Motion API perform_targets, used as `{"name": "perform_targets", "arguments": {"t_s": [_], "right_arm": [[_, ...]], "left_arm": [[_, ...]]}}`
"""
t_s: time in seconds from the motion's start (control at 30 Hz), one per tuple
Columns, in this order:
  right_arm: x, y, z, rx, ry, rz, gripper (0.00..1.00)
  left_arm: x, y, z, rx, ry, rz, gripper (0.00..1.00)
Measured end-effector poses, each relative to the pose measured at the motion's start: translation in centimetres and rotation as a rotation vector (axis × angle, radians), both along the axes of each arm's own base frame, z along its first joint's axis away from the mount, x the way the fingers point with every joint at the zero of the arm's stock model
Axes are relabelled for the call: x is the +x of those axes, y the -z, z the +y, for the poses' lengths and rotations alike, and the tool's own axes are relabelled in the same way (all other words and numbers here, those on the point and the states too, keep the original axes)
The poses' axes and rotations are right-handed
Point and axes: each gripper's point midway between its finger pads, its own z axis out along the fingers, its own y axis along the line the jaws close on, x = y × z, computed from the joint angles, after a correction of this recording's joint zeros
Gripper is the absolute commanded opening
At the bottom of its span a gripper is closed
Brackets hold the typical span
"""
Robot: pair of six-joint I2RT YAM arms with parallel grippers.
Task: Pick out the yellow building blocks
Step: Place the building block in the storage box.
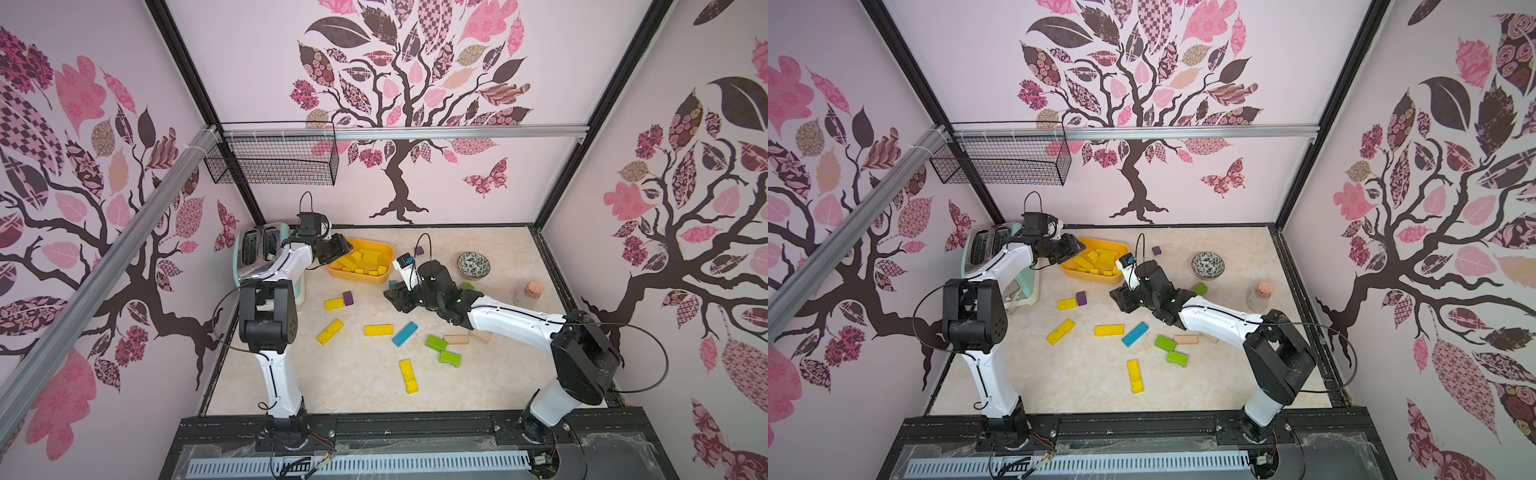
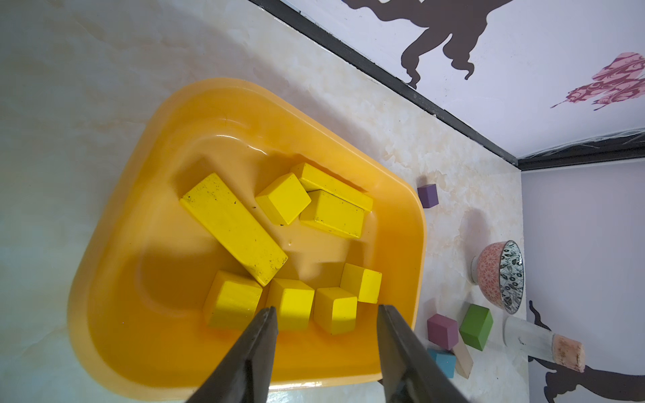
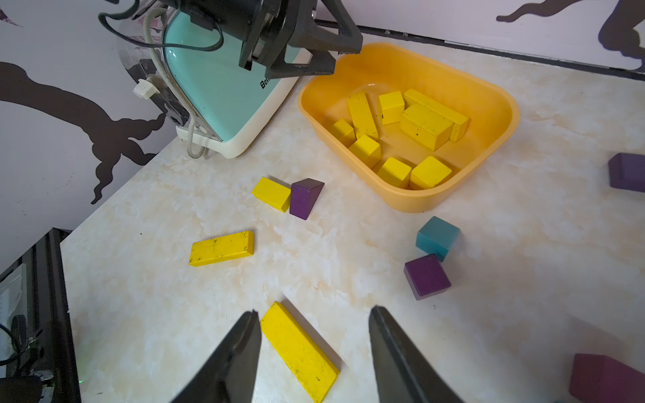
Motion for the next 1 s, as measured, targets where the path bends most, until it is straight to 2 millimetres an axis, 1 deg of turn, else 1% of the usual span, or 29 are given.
{"name": "perform_targets", "arguments": {"t_s": [0.2, 0.4, 0.6, 0.67, 0.77, 0.83, 0.9, 1.0], "right_arm": [[-0.1, 0.1, 0.0, 0.003, 0.002, 0.014, 0.54], [-0.3, 0.2, 0.1, 0.014, 0.004, 0.043, 0.54], [-0.7, 0.6, 0.0, 0.015, 0.008, 0.091, 0.52], [-1.0, 0.9, -0.1, 0.013, 0.009, 0.114, 0.52], [-1.4, 1.0, -0.3, 0.012, 0.012, 0.144, 0.51], [-1.9, 0.9, -0.6, 0.01, 0.011, 0.157, 0.51], [-2.6, 0.6, -0.7, 0.007, 0.005, 0.164, 0.51], [-3.7, 0.6, -1.0, -0.004, -0.005, 0.173, 0.5]], "left_arm": [[-0.2, -0.7, 0.0, -0.002, -0.002, -0.014, 0.53], [-0.4, -1.8, 0.0, -0.007, -0.007, -0.035, 0.53], [-2.0, -3.1, 0.0, 0.005, -0.012, -0.054, 0.53], [-2.3, -4.0, -0.4, 0.024, -0.007, -0.076, 0.53], [-2.9, -5.7, -1.9, 0.049, 0.023, -0.124, 0.53], [-3.7, -6.8, -2.9, 0.058, 0.044, -0.153, 0.53], [-4.9, -7.4, -3.8, 0.066, 0.065, -0.171, 0.53], [-6.5, -7.9, -4.1, 0.083, 0.076, -0.194, 0.53]]}}
